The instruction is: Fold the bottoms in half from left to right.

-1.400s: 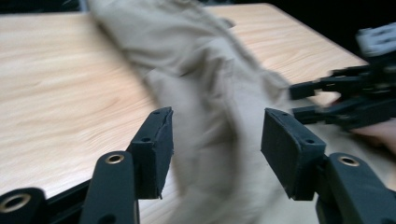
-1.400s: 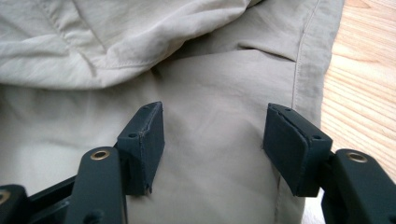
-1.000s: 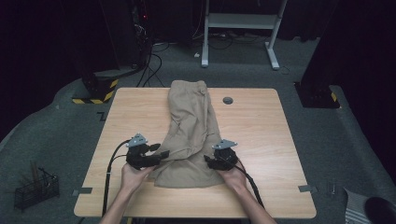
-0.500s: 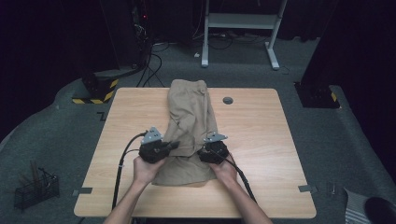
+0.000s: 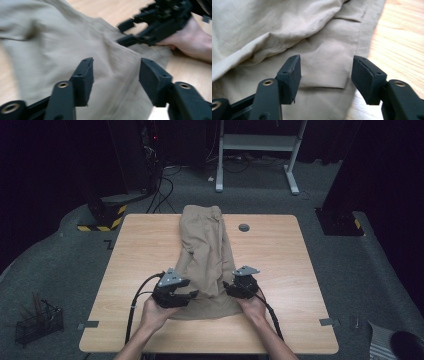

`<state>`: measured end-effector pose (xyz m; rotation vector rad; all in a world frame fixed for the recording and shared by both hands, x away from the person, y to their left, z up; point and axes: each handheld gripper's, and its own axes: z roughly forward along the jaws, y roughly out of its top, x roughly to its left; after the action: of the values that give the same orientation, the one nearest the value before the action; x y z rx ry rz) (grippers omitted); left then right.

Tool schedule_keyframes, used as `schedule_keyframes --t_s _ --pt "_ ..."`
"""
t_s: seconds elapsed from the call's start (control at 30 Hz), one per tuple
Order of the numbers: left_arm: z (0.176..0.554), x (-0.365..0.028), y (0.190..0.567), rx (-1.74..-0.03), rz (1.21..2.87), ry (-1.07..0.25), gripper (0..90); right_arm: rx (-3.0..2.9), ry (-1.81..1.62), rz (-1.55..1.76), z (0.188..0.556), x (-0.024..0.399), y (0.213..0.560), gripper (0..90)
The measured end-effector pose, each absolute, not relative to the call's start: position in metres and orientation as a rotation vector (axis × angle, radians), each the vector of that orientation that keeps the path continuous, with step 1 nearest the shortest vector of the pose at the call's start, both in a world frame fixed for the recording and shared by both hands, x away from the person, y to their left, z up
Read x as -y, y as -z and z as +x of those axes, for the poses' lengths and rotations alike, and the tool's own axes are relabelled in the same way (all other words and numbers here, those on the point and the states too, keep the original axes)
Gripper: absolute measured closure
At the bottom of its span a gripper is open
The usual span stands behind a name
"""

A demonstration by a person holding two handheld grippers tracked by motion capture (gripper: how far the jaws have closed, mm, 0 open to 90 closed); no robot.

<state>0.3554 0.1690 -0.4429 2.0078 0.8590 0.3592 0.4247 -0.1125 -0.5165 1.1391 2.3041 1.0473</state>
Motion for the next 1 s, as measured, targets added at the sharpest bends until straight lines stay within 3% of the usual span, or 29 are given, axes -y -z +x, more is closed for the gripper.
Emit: schedule_keyframes --t_s 0.3,0.5,0.67,1.0 --pt "0.371 -0.196 0.453 -1.038 1.958 -0.397 38.4 -2.323 -1.118 1.089 0.418 0.110 0.506 48.0" --pt "0.349 -0.204 0.467 -1.063 1.955 -0.478 34.7 -2.328 -1.189 1.036 0.408 0.105 0.494 48.9" --pt "0.348 -0.213 0.485 -1.141 1.949 -0.443 31.7 -2.348 -1.222 1.016 0.404 0.098 0.488 48.8" --pt "0.367 -0.204 0.517 -1.197 1.968 -0.485 37.1 -2.427 -1.094 1.045 0.414 0.087 0.514 54.2"
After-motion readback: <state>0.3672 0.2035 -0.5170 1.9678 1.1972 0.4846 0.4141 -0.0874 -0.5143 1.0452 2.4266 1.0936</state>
